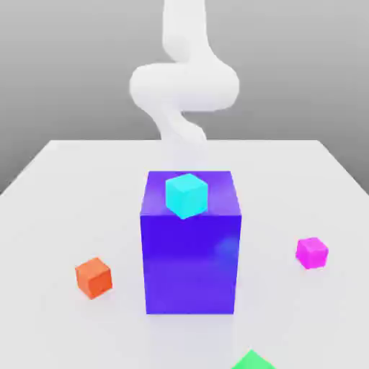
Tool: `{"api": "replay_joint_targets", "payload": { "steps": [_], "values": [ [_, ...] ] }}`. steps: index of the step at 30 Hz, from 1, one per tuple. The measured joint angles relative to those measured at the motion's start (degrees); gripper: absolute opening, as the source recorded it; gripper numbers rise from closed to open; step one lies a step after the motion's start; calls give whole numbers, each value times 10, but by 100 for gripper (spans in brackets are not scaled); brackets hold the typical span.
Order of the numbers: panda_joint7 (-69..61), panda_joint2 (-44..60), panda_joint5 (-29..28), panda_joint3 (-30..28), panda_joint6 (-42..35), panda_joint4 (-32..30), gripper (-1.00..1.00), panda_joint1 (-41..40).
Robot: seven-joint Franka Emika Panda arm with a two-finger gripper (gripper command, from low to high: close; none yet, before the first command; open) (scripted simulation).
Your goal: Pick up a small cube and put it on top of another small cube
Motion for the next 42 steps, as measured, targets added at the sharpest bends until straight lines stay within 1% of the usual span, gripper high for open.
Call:
{"api": "replay_joint_targets", "payload": {
  "steps": [10,15,18,21,25,28,29,35,37,42],
  "values": [
    [-240,201,19,36,139,-133,0,185],
    [-353,298,24,70,206,-197,0,262],
    [-414,357,18,96,246,-236,0,299],
    [-456,416,-9,118,288,-271,0,353],
    [-427,499,-71,75,352,-267,0,376],
    [-407,561,-98,30,402,-255,0,413],
    [-404,575,-102,21,413,-253,-100,421],
    [-401,582,-105,16,418,-251,-100,426],
    [-405,562,-100,27,401,-255,-100,416],
    [-454,464,-36,71,324,-275,-100,387]
  ]
}}
